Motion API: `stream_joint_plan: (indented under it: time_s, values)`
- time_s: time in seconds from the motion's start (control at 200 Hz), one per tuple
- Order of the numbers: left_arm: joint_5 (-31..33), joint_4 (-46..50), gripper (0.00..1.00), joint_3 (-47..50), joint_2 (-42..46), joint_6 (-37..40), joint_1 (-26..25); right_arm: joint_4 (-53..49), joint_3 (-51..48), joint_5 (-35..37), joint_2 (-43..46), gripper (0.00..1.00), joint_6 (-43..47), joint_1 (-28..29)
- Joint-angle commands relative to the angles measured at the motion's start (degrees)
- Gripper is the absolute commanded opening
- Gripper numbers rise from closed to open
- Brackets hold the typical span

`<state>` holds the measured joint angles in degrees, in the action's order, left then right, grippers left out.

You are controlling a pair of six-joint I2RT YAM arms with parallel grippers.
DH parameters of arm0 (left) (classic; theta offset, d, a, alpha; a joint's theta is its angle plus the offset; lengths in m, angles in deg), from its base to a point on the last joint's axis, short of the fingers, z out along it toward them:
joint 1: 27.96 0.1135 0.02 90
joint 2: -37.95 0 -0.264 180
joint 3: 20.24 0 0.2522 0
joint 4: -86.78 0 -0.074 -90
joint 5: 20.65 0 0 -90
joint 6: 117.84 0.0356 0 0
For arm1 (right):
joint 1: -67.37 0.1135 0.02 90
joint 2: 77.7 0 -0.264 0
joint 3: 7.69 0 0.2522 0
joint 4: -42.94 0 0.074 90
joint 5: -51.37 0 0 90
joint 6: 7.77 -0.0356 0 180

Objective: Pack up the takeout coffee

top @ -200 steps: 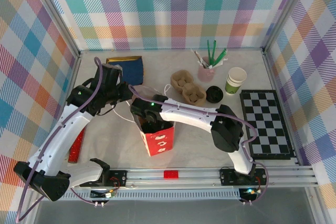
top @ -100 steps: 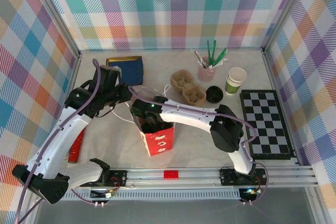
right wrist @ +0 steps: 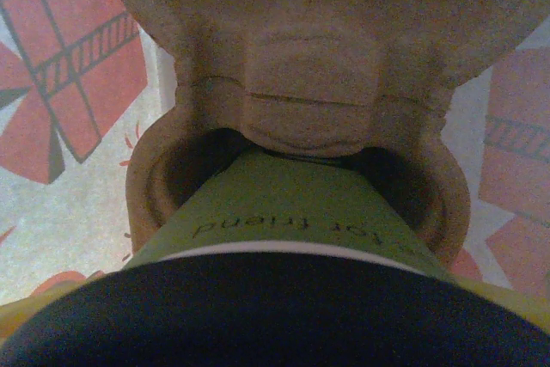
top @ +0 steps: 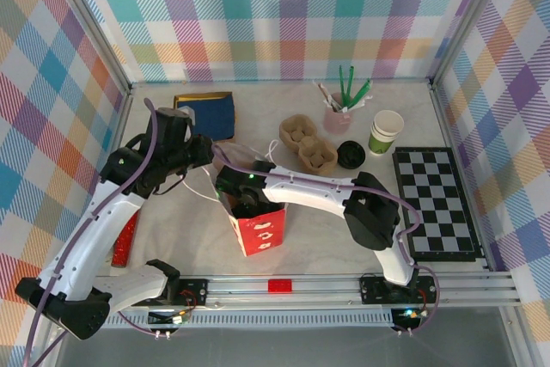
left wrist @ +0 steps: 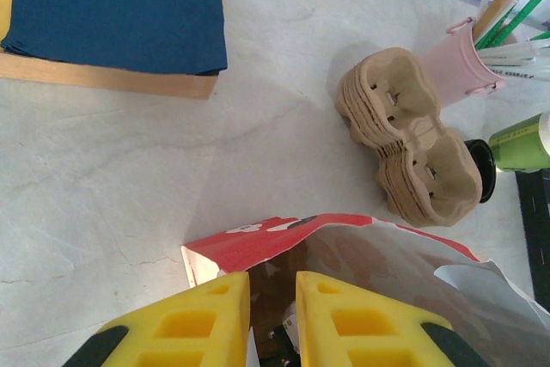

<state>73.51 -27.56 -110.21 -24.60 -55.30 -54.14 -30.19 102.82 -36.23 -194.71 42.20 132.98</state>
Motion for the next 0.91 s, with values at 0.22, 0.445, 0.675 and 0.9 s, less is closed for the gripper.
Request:
stream_joint_plan:
  time_s: [0.22, 0.445, 0.675, 0.9]
  values:
    - [-0.1, -2.8, 0.22, 1.1, 1.3, -0.6, -0.2, 2.8, -2.9, 4.0, -3.9, 0.34, 0.0, 0.1]
    - [-0.1, -2.7, 0.22, 0.9, 1.2, -0.6, -0.2, 2.8, -3.6, 5.3, -3.8, 0.34, -0.6, 0.1]
    - [-0.1, -2.6, 0.22, 0.9, 0.9, -0.8, -0.2, 4.3, -4.7, 5.5, -4.2, 0.34, -1.0, 0.1]
    - [-0.1, -2.6, 0.22, 1.1, 0.4, -0.7, -0.2, 4.6, -4.9, 6.0, -5.1, 0.34, -0.9, 0.1]
